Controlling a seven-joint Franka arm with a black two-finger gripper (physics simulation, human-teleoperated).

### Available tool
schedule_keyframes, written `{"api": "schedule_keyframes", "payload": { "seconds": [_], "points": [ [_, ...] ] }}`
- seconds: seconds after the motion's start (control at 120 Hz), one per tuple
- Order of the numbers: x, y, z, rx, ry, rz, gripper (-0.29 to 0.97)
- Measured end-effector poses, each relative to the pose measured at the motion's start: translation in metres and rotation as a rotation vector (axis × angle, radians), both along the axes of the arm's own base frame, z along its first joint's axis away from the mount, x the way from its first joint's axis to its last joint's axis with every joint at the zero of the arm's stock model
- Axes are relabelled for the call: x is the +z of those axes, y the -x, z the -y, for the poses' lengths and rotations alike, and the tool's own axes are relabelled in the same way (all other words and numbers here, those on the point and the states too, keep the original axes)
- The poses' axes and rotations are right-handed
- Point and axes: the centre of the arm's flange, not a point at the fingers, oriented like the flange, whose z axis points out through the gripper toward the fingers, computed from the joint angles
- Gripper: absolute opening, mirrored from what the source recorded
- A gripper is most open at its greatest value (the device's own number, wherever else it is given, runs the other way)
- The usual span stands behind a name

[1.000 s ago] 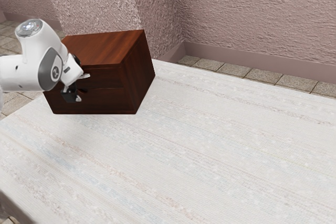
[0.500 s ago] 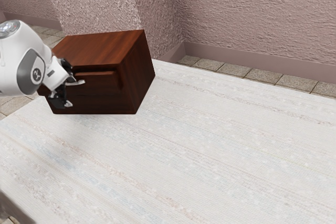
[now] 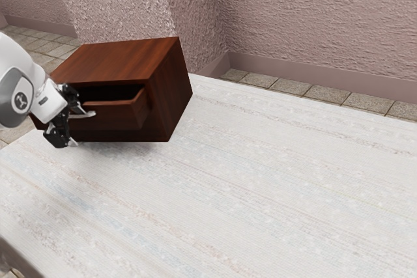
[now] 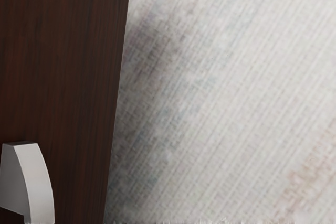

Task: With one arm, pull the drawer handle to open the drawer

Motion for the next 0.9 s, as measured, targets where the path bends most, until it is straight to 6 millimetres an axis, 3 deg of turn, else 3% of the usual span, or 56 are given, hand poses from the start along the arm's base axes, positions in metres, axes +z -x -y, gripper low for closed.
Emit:
{"api": "schedule_keyframes", "payload": {
  "seconds": [0.558, 0.9],
  "points": [
    [-0.003, 0.055, 0.022, -0.052, 0.047, -0.008, 0.66],
    [-0.003, 0.076, 0.028, -0.077, 0.053, -0.026, 0.68]
  ]
}}
